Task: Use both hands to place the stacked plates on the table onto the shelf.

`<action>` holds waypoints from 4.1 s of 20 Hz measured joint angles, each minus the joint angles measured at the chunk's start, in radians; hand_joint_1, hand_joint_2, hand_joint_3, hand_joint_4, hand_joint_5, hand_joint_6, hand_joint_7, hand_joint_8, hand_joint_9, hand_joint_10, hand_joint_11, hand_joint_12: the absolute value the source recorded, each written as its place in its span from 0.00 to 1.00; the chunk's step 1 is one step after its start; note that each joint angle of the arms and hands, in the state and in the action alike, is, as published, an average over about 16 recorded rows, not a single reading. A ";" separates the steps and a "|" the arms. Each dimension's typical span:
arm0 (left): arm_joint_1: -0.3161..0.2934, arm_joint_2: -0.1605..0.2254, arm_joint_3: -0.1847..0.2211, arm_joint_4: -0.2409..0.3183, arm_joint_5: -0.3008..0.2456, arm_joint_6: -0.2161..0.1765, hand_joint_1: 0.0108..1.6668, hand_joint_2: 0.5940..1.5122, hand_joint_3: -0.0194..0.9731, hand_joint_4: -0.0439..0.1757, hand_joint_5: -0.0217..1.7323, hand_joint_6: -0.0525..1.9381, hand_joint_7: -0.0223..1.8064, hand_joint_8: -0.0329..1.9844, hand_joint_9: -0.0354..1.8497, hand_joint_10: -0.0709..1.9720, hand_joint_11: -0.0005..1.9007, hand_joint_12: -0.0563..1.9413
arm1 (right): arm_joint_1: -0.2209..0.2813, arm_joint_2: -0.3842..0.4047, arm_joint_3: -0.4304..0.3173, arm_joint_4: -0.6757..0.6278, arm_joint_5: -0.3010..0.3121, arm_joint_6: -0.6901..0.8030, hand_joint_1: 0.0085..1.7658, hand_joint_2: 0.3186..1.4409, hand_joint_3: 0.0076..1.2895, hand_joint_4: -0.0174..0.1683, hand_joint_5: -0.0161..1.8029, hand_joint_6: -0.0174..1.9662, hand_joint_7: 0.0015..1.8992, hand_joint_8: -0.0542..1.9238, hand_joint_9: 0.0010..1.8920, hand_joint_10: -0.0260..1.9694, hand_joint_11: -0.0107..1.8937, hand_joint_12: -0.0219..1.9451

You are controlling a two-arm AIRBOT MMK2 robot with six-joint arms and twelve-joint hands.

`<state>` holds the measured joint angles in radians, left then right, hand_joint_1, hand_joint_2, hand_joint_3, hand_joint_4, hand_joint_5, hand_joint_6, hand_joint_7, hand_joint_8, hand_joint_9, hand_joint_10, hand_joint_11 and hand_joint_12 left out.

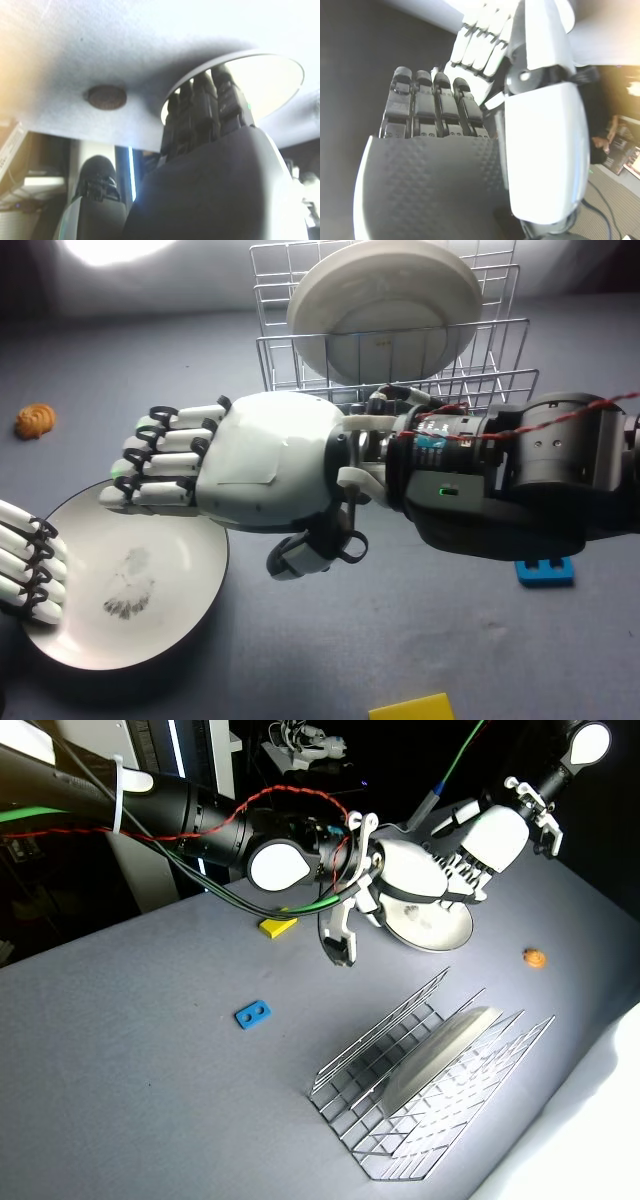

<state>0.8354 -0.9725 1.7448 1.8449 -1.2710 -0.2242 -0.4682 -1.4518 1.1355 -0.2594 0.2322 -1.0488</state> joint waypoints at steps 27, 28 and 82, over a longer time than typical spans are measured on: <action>-0.095 0.042 -0.009 0.014 -0.019 0.000 0.01 0.64 0.04 0.20 0.14 0.04 0.13 0.02 0.11 0.04 0.01 0.19 | -0.004 0.389 -0.325 0.088 -0.023 -0.003 0.67 0.55 0.01 0.10 0.02 0.02 0.01 0.03 0.01 0.01 0.01 0.02; -0.093 0.043 -0.008 0.015 -0.020 0.000 0.01 0.64 0.04 0.20 0.14 0.03 0.13 0.02 0.11 0.04 0.01 0.19 | -0.003 0.409 -0.339 0.095 -0.025 -0.003 0.67 0.55 0.01 0.10 0.02 0.02 0.01 0.03 0.01 0.01 0.01 0.02; 0.073 -0.010 0.030 -0.032 0.005 0.041 0.01 0.63 0.04 0.16 0.10 0.01 0.10 0.01 0.09 0.03 0.01 0.17 | -0.032 -0.285 0.232 0.139 0.081 -0.223 0.71 0.57 0.01 0.10 0.09 0.02 0.05 0.03 0.04 0.01 0.02 0.13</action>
<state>0.9089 -0.9829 1.7751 1.8126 -1.2655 -0.1837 -0.5004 -1.7373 1.3679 -0.1200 0.3130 -1.2718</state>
